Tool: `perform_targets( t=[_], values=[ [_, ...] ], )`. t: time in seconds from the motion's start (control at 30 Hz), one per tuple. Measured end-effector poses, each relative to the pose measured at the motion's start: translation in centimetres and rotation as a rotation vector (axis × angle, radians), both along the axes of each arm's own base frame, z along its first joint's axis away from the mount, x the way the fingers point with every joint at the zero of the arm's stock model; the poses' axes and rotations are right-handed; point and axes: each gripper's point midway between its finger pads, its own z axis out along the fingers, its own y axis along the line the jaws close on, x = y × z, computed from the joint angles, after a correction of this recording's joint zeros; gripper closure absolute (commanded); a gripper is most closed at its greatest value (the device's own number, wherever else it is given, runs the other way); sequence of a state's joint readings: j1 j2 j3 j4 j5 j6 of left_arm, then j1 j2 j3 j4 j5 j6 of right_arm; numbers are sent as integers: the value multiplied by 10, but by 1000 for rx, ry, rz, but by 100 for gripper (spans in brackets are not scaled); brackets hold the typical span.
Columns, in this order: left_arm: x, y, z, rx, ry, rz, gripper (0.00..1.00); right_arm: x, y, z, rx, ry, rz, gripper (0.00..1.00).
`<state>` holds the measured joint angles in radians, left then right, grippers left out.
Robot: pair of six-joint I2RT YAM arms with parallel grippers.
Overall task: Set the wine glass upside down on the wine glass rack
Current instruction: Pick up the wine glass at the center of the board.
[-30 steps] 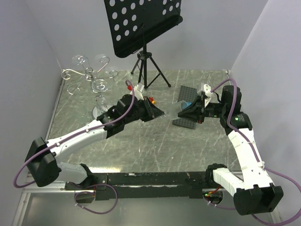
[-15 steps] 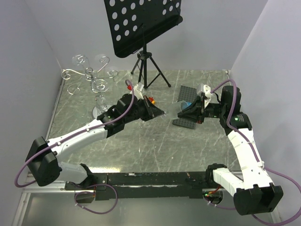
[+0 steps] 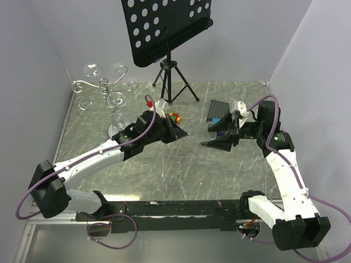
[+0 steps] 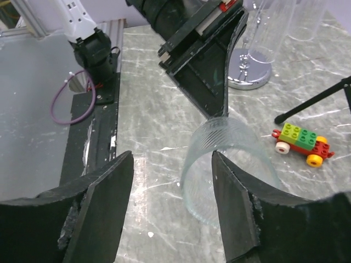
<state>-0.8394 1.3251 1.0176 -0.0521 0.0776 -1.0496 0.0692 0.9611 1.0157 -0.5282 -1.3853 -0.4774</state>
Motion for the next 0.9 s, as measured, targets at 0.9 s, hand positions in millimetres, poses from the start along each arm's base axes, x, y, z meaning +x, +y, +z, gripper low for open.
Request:
perform_targets(
  t=[0.9],
  values=[
    [-23, 101, 129, 249, -336, 75, 99, -15, -20, 29, 6, -102, -38, 31]
  ],
)
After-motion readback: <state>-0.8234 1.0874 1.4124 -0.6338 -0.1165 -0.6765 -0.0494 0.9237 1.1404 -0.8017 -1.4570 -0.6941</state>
